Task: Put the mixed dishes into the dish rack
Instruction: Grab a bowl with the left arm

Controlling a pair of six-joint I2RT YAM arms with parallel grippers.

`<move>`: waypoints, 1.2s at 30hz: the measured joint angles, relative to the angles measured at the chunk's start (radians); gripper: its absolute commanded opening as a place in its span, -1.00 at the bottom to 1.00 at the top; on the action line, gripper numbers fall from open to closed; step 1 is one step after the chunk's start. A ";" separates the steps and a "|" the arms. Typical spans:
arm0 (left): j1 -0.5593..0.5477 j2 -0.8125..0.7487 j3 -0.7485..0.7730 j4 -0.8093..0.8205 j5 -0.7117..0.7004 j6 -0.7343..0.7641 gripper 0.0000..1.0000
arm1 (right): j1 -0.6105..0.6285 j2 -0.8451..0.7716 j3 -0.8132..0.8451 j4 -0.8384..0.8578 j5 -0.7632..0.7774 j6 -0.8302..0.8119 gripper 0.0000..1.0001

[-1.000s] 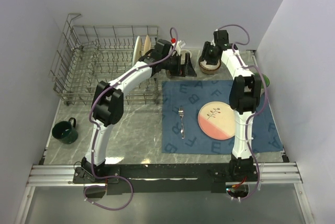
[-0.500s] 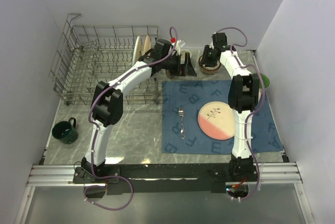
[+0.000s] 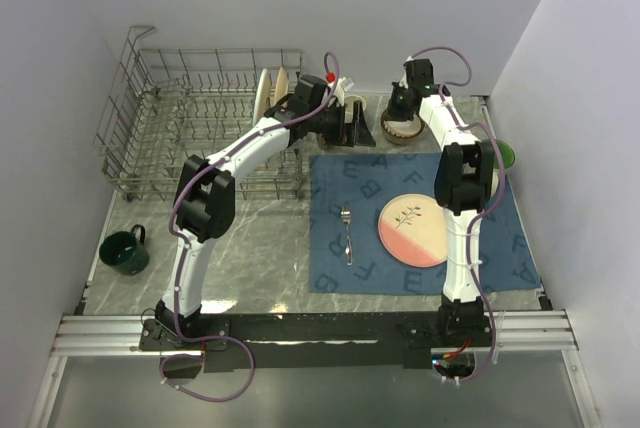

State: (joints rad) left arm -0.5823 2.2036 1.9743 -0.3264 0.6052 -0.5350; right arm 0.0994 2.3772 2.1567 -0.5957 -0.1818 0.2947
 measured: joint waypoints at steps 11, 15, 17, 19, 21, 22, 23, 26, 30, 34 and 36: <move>0.000 0.000 -0.005 0.000 0.000 0.000 0.94 | -0.002 -0.001 -0.003 0.006 0.016 0.012 -1.00; 0.000 0.000 -0.005 0.000 0.000 0.000 0.94 | -0.002 -0.013 -0.018 0.019 0.023 0.027 -1.00; 0.000 0.000 -0.006 0.000 0.000 0.000 0.94 | -0.002 -0.023 -0.031 0.027 0.025 0.032 -1.00; 0.000 -0.001 -0.007 0.000 0.000 0.000 0.94 | -0.002 -0.034 -0.039 0.033 0.030 0.040 -1.00; 0.000 -0.001 -0.007 0.000 -0.001 0.000 0.94 | -0.004 -0.047 -0.045 0.039 0.030 0.053 -1.00; 0.000 -0.002 -0.007 0.000 -0.001 0.001 0.94 | -0.006 -0.057 -0.054 0.044 0.031 0.058 -1.00; 0.000 -0.002 -0.007 -0.001 -0.002 0.001 0.94 | -0.008 -0.066 -0.062 0.047 0.031 0.062 -1.00; 0.000 -0.002 -0.007 -0.001 -0.002 0.004 0.94 | -0.017 -0.100 -0.095 0.065 0.028 0.085 -1.00; 0.000 -0.002 -0.007 -0.013 -0.002 0.017 0.95 | -0.034 -0.117 -0.113 0.077 0.002 0.125 -1.00; 0.000 -0.002 -0.007 -0.024 -0.002 0.023 0.95 | -0.048 -0.134 -0.145 0.100 -0.032 0.159 -1.00; 0.000 -0.002 -0.006 -0.027 -0.002 0.026 0.95 | -0.054 -0.151 -0.172 0.119 -0.050 0.174 -1.00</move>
State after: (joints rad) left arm -0.5823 2.2013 1.9678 -0.3531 0.6033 -0.5091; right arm 0.0452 2.2265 1.9850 -0.4770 -0.2314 0.4686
